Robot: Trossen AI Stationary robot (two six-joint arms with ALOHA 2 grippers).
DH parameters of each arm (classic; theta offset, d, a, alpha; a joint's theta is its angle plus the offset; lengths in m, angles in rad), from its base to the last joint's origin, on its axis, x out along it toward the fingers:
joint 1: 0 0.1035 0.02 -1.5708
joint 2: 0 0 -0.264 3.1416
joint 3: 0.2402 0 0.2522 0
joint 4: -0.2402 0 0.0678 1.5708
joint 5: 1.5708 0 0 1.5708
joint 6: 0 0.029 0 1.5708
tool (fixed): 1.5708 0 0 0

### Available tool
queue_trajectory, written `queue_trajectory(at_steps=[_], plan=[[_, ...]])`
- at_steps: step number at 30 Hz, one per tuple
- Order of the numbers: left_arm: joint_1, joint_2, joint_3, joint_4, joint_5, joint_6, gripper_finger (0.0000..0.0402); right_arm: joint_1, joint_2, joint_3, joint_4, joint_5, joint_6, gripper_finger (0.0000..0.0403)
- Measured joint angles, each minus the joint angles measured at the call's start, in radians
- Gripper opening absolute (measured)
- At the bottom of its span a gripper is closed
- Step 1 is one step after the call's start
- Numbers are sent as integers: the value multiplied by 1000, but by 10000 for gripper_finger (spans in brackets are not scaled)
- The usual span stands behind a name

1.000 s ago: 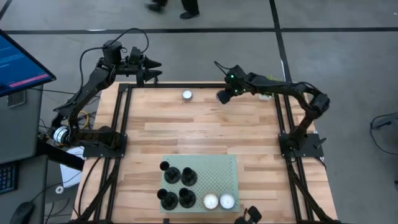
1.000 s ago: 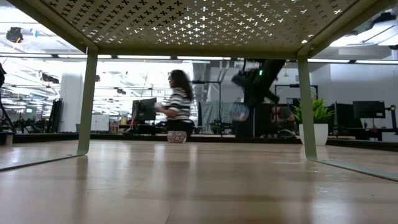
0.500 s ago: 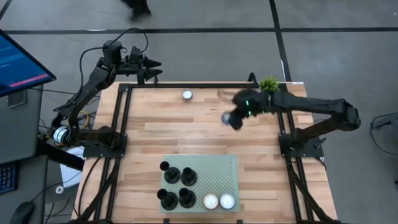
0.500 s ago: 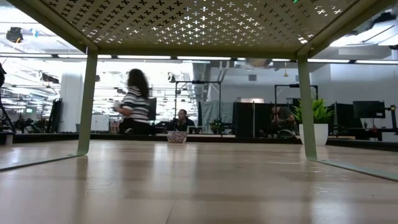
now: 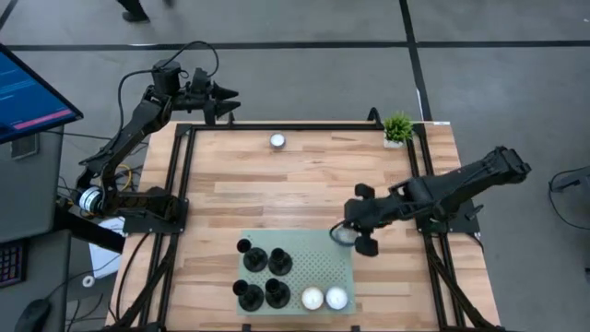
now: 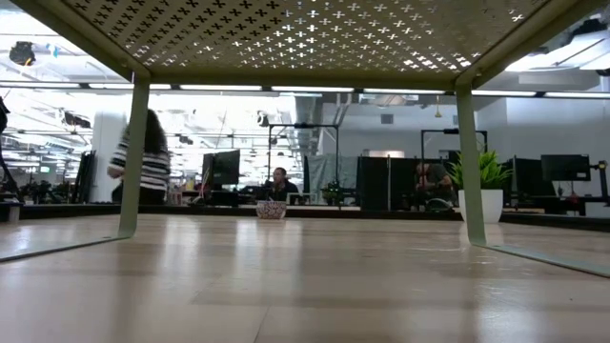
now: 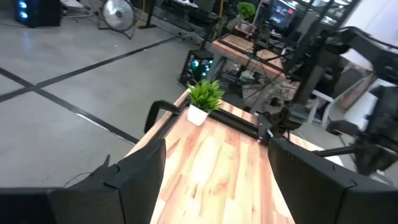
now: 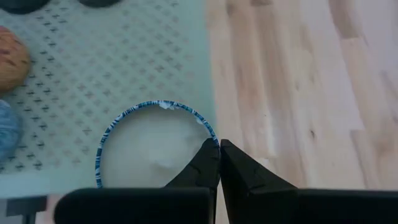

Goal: Stock candles on shelf
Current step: Put the blue scented candle on the shelf

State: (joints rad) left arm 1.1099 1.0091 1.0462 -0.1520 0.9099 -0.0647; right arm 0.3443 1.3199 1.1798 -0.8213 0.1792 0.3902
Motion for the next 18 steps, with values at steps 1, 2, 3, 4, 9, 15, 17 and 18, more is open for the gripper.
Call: queue_trajectory(at_steps=[1,2,3,4,9,15,17,18], plan=[[0,0,0,0,-7,0,285,7,19,19,-4,2,0,0],[0,0,0,2,-16,0,285,12,36,40,-20,4,0,0],[0,0,0,2,-21,0,285,16,55,64,-42,6,-1,0],[0,0,0,3,-25,0,285,16,76,90,-51,8,-4,0],[0,5,1,3,-30,0,285,16,157,192,-107,8,-49,0],[0,4,1,4,-46,0,285,44,196,233,-142,17,-18,0],[0,4,1,4,-46,0,285,71,210,243,-134,46,12,0],[0,4,1,4,-46,0,285,90,218,246,-145,61,20,0]])
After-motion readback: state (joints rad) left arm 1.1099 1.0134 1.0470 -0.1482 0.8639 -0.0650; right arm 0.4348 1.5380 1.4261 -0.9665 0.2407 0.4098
